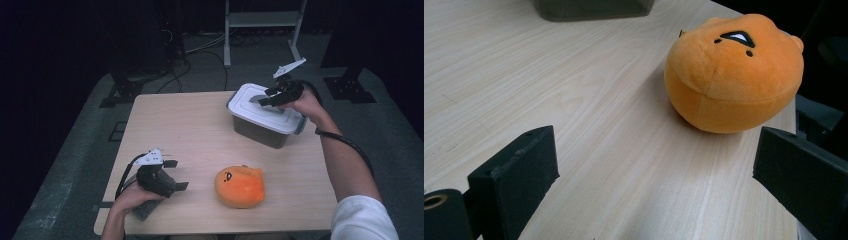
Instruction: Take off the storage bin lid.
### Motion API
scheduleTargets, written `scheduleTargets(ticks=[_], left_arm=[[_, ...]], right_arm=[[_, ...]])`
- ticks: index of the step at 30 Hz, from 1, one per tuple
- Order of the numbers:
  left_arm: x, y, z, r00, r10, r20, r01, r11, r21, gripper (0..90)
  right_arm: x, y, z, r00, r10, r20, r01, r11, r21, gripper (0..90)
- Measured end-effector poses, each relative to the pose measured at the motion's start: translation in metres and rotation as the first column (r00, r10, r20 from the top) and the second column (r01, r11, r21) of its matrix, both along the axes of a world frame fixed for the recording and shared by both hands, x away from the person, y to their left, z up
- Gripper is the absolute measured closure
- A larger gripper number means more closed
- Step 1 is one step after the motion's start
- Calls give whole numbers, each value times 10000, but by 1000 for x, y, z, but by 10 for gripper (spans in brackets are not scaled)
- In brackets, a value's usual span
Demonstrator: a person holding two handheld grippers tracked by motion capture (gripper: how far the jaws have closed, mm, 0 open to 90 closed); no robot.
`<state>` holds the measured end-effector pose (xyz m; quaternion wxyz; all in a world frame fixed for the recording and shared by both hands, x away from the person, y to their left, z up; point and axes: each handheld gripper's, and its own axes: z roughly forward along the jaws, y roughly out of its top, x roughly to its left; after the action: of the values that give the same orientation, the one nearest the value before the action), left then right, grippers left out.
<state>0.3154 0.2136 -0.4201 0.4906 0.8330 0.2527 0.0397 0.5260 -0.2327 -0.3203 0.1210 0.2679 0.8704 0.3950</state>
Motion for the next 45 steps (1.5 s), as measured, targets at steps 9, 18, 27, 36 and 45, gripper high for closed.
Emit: scheduleTargets(ticks=[9,18,27,36,45], left_arm=[[0,1,-2,10000,-17,-89,17,10000,-18,34],[-1,1,-3,9999,-13,-116,12,10000,-47,34],[-1,3,-2,9999,31,-103,-32,10000,-88,34],[-2,3,-3,9999,26,-103,-26,10000,-60,33],[-2,3,-3,9999,-10,-103,9,10000,-51,33]], right_arm=[[1,-2,-8,10000,7,-50,-7,10000,97,561],[0,-4,-12,9996,254,-106,-251,9993,268,650],[-10,4,-11,9971,737,-196,-733,9970,241,651],[-26,20,-11,9902,1385,-179,-1380,9901,253,652],[-39,37,-11,9794,2015,-91,-2014,9794,131,652]])
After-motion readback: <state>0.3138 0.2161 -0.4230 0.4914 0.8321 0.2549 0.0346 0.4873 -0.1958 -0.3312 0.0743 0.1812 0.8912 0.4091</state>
